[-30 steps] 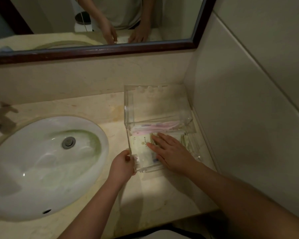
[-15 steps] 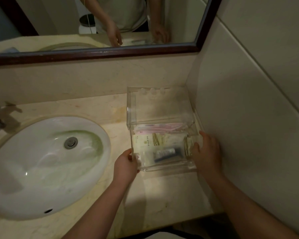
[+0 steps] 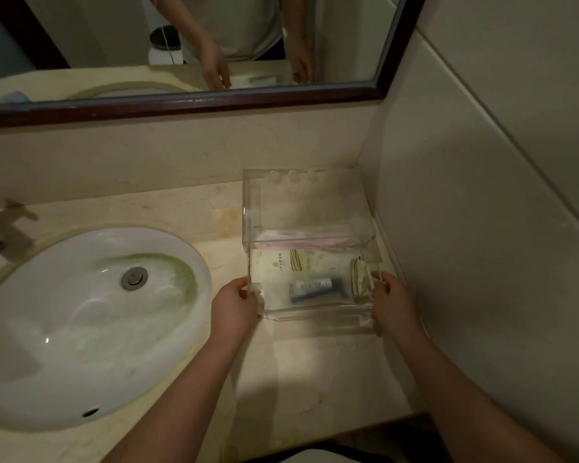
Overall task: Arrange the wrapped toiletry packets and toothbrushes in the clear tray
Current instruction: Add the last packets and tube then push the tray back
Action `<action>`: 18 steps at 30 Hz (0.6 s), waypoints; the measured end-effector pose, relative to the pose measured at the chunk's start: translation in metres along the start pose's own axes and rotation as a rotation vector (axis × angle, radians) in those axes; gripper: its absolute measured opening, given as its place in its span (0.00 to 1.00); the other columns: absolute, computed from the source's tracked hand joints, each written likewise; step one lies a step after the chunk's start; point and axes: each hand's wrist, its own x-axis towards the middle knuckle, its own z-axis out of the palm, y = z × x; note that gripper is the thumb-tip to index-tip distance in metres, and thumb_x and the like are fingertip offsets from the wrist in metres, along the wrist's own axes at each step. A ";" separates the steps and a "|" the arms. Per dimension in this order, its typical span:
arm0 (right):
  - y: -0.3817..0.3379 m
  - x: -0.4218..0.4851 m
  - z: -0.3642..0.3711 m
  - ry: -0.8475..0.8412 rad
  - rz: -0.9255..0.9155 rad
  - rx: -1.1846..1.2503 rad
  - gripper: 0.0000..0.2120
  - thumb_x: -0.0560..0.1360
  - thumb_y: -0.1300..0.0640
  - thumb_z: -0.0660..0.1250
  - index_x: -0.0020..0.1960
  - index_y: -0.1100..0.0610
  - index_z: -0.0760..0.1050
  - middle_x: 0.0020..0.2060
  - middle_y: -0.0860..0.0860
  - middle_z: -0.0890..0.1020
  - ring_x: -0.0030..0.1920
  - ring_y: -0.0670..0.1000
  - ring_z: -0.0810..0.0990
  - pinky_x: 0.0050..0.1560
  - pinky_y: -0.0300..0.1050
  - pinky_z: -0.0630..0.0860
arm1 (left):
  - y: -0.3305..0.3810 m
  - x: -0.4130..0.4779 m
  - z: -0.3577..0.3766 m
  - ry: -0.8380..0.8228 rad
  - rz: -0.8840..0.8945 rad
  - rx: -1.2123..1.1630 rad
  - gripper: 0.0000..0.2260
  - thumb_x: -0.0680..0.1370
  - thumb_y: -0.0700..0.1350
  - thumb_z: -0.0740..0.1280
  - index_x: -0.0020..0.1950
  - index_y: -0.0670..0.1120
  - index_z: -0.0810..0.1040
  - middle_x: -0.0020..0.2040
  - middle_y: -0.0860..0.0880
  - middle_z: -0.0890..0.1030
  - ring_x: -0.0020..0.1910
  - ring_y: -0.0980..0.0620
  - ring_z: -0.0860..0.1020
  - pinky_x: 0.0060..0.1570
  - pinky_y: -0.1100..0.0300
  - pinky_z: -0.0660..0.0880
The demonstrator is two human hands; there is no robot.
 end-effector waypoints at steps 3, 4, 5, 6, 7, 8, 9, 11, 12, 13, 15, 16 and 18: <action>-0.007 0.000 0.002 0.006 0.001 0.027 0.15 0.80 0.59 0.58 0.62 0.58 0.78 0.51 0.58 0.83 0.48 0.59 0.82 0.50 0.59 0.81 | 0.002 0.008 0.000 0.036 0.003 0.011 0.12 0.78 0.42 0.64 0.59 0.46 0.81 0.40 0.47 0.84 0.38 0.48 0.82 0.43 0.52 0.80; -0.009 0.001 0.003 0.010 -0.008 0.031 0.14 0.80 0.58 0.58 0.60 0.58 0.79 0.50 0.58 0.83 0.48 0.59 0.82 0.49 0.56 0.80 | 0.004 0.010 0.000 0.044 -0.002 0.011 0.12 0.77 0.42 0.63 0.59 0.46 0.81 0.41 0.47 0.85 0.39 0.48 0.82 0.44 0.51 0.80; -0.012 0.000 0.003 0.013 -0.021 0.028 0.13 0.80 0.56 0.59 0.56 0.58 0.79 0.48 0.58 0.84 0.47 0.59 0.82 0.47 0.52 0.79 | 0.005 0.012 0.000 0.049 -0.007 0.000 0.13 0.77 0.42 0.63 0.59 0.46 0.81 0.41 0.48 0.85 0.40 0.47 0.82 0.45 0.50 0.80; -0.016 0.000 0.003 0.014 -0.028 0.019 0.12 0.80 0.53 0.60 0.53 0.58 0.79 0.46 0.57 0.83 0.46 0.59 0.81 0.44 0.48 0.77 | 0.007 0.012 0.001 0.049 -0.021 -0.012 0.12 0.77 0.43 0.63 0.58 0.45 0.81 0.42 0.48 0.84 0.41 0.47 0.82 0.46 0.48 0.80; -0.019 -0.001 0.003 0.006 -0.020 0.013 0.14 0.79 0.49 0.61 0.53 0.57 0.79 0.45 0.56 0.83 0.47 0.58 0.81 0.43 0.46 0.74 | 0.008 0.013 0.003 0.048 -0.034 -0.033 0.11 0.76 0.44 0.63 0.56 0.46 0.81 0.41 0.49 0.84 0.41 0.47 0.82 0.47 0.47 0.80; -0.023 -0.001 0.005 -0.006 0.007 0.011 0.18 0.76 0.43 0.62 0.54 0.56 0.78 0.47 0.55 0.83 0.48 0.57 0.81 0.45 0.46 0.75 | 0.011 0.012 0.004 0.048 -0.052 -0.050 0.10 0.76 0.46 0.64 0.53 0.46 0.81 0.41 0.49 0.83 0.41 0.47 0.82 0.48 0.47 0.80; -0.027 0.000 0.006 -0.016 0.048 0.000 0.25 0.72 0.37 0.62 0.57 0.55 0.77 0.50 0.54 0.82 0.50 0.57 0.81 0.49 0.47 0.76 | 0.013 0.013 0.006 0.050 -0.059 -0.063 0.10 0.75 0.49 0.66 0.53 0.47 0.80 0.42 0.49 0.83 0.42 0.47 0.82 0.48 0.47 0.80; -0.035 0.003 0.012 -0.028 0.130 -0.078 0.40 0.63 0.28 0.62 0.64 0.54 0.72 0.58 0.55 0.79 0.56 0.59 0.80 0.55 0.51 0.76 | 0.016 0.015 0.009 0.059 -0.065 -0.069 0.16 0.73 0.54 0.70 0.55 0.46 0.79 0.45 0.49 0.83 0.43 0.47 0.82 0.49 0.48 0.79; -0.039 0.005 0.014 -0.028 0.156 -0.124 0.44 0.61 0.26 0.62 0.67 0.54 0.70 0.61 0.56 0.77 0.58 0.60 0.78 0.57 0.52 0.76 | 0.019 0.017 0.010 0.069 -0.063 -0.059 0.17 0.72 0.55 0.71 0.55 0.46 0.79 0.45 0.49 0.83 0.43 0.47 0.82 0.49 0.50 0.79; -0.044 0.007 0.016 -0.025 0.176 -0.158 0.46 0.61 0.26 0.63 0.69 0.55 0.68 0.63 0.57 0.75 0.59 0.60 0.77 0.58 0.52 0.75 | 0.020 0.019 0.012 0.082 -0.055 -0.048 0.17 0.71 0.54 0.72 0.54 0.46 0.78 0.45 0.49 0.83 0.43 0.47 0.82 0.48 0.51 0.79; -0.051 0.013 0.019 -0.017 0.215 -0.193 0.46 0.64 0.27 0.62 0.70 0.58 0.65 0.65 0.60 0.72 0.61 0.62 0.76 0.58 0.53 0.75 | 0.024 0.023 0.014 0.100 -0.049 -0.027 0.15 0.70 0.53 0.73 0.51 0.46 0.77 0.44 0.49 0.82 0.42 0.47 0.82 0.47 0.52 0.78; -0.056 0.016 0.021 -0.011 0.245 -0.204 0.46 0.66 0.28 0.62 0.71 0.60 0.63 0.66 0.61 0.71 0.62 0.63 0.75 0.58 0.53 0.73 | 0.025 0.025 0.014 0.108 -0.052 -0.016 0.14 0.70 0.53 0.73 0.50 0.47 0.76 0.44 0.49 0.82 0.42 0.46 0.82 0.47 0.51 0.78; -0.063 0.024 0.024 0.016 0.297 -0.219 0.46 0.67 0.30 0.63 0.72 0.62 0.62 0.68 0.62 0.69 0.64 0.64 0.73 0.60 0.53 0.71 | 0.026 0.028 0.015 0.128 -0.057 -0.009 0.14 0.70 0.52 0.72 0.50 0.46 0.76 0.44 0.48 0.82 0.42 0.44 0.82 0.48 0.49 0.79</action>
